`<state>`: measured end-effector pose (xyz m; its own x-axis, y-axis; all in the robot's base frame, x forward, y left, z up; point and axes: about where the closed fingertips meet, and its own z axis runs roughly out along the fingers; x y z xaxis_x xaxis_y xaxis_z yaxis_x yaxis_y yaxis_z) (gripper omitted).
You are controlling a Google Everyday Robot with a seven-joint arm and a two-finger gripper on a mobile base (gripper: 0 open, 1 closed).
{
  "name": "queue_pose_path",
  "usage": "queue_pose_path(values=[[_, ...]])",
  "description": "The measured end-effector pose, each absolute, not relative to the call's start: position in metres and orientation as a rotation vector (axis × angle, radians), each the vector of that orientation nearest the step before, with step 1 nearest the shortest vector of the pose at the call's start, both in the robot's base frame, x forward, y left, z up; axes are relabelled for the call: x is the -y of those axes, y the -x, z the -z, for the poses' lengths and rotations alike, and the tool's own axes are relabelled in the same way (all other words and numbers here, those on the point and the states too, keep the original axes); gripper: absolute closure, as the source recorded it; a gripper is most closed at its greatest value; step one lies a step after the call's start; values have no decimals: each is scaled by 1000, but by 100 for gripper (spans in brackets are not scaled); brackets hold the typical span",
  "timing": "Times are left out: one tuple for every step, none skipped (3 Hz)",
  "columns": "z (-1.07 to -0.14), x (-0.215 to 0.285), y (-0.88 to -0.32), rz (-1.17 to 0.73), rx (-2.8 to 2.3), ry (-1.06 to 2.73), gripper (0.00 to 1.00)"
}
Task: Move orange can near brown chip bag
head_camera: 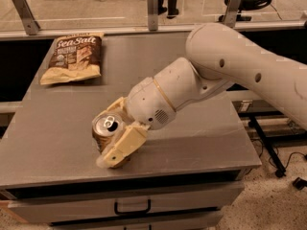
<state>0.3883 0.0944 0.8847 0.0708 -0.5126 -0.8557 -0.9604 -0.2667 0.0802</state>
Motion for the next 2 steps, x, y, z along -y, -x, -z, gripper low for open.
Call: queue_pose_path(values=[[-889, -96, -399, -1121, -1468, 1805, 62], [-903, -81, -438, -1050, -1489, 1759, 85]])
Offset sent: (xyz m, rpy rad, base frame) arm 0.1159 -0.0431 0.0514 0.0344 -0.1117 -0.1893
